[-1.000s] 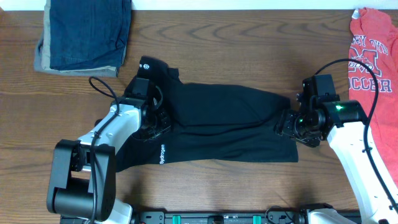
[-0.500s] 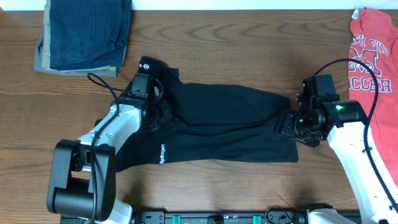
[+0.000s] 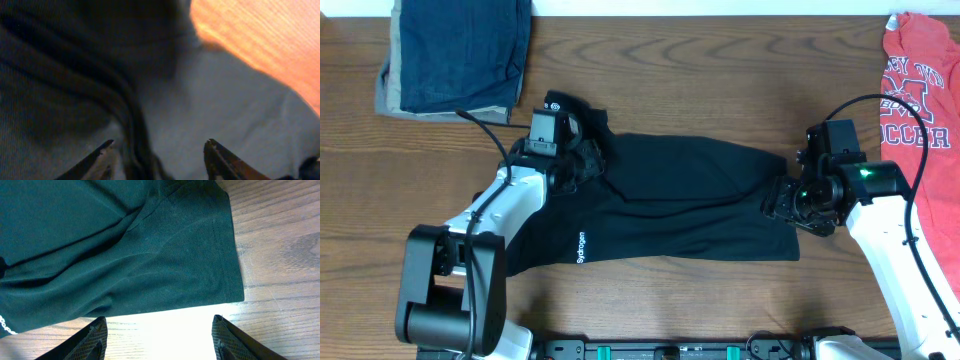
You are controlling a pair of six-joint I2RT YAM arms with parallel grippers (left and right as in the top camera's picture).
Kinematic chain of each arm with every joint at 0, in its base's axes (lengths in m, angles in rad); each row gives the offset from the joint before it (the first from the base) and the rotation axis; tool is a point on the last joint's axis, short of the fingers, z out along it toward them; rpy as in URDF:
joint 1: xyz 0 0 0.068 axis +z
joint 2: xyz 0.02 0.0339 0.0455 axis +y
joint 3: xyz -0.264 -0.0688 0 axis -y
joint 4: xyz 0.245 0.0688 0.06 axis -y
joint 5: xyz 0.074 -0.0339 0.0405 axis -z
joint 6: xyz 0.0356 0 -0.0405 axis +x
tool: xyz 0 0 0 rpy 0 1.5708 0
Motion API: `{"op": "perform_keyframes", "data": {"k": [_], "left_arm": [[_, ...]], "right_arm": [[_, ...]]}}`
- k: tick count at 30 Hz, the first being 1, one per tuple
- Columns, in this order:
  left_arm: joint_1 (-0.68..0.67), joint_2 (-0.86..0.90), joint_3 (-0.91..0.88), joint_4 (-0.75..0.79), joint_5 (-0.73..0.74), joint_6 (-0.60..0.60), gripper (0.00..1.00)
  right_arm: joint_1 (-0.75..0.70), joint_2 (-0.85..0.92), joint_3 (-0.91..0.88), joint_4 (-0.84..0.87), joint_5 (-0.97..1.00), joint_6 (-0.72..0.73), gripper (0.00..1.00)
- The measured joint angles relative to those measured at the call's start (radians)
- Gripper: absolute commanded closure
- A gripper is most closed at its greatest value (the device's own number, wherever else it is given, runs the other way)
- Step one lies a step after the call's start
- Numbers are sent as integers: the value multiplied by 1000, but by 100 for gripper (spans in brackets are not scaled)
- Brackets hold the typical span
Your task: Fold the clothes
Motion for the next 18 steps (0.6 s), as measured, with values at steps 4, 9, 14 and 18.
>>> {"op": "perform_keyframes", "data": {"k": [4, 9, 14, 18], "left_arm": [[0, -36, 70, -2, -14, 32, 27], [2, -87, 198, 6, -80, 75, 26], [33, -96, 271, 5, -149, 163, 26], [92, -72, 301, -4, -175, 233, 23]], "right_arm": [[0, 0, 0, 0, 0, -5, 31], [0, 0, 0, 0, 6, -9, 28], [0, 0, 0, 2, 20, -10, 27], [0, 0, 0, 14, 24, -10, 27]]}}
